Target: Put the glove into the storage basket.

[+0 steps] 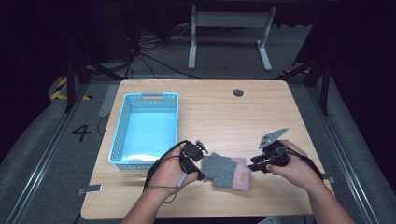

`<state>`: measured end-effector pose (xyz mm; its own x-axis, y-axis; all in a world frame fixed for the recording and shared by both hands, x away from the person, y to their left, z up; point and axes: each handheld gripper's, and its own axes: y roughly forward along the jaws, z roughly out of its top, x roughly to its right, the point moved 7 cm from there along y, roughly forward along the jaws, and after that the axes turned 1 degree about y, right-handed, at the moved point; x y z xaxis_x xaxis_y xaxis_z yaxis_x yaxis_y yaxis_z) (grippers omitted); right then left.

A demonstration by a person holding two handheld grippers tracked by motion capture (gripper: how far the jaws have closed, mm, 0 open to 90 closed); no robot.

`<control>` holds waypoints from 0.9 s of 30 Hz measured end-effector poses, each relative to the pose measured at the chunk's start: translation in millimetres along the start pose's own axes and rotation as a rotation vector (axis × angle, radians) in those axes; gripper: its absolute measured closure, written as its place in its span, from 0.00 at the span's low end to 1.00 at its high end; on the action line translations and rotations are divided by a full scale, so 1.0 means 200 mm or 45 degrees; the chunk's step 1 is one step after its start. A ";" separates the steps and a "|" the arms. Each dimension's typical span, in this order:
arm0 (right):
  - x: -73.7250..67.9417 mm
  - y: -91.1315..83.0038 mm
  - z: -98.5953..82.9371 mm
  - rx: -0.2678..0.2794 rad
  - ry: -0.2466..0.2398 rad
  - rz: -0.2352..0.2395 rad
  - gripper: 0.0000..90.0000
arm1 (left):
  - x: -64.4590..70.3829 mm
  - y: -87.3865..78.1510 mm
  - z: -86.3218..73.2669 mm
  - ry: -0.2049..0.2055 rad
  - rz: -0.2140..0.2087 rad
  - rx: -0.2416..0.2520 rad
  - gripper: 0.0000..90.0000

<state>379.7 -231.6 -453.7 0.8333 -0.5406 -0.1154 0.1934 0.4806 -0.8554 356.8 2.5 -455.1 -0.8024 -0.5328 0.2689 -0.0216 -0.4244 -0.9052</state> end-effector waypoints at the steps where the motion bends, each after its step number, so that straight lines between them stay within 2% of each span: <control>1: 0.00 0.00 0.00 0.000 0.000 0.000 0.73 | 0.00 0.00 0.00 0.001 -0.001 -0.001 0.76; 6: 0.04 0.01 -0.05 -0.039 0.021 0.002 0.75 | 0.00 0.01 0.00 0.000 -0.004 -0.010 0.77; 11: 0.04 0.02 -0.07 -0.069 0.020 0.022 0.77 | 0.00 0.03 0.00 0.005 -0.013 -0.022 0.77; 12: 0.04 0.03 -0.08 -0.098 0.013 0.036 0.77 | 0.00 0.04 0.00 0.004 -0.014 -0.027 0.77; 15: 0.04 0.04 -0.09 -0.119 0.009 0.041 0.77 | -0.01 0.05 0.00 -0.003 -0.019 -0.032 0.77; 18: 0.03 0.06 -0.11 -0.168 -0.009 0.059 0.75 | -0.01 0.05 0.00 0.002 -0.022 -0.045 0.76; 27: 0.01 0.10 -0.11 -0.151 -0.007 0.083 0.74 | -0.02 0.09 0.01 0.012 -0.036 -0.049 0.77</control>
<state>374.4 -237.9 -481.2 0.8449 -0.5072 -0.1701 0.0764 0.4292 -0.9000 360.4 -3.8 -471.5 -0.8069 -0.5136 0.2918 -0.0673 -0.4108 -0.9092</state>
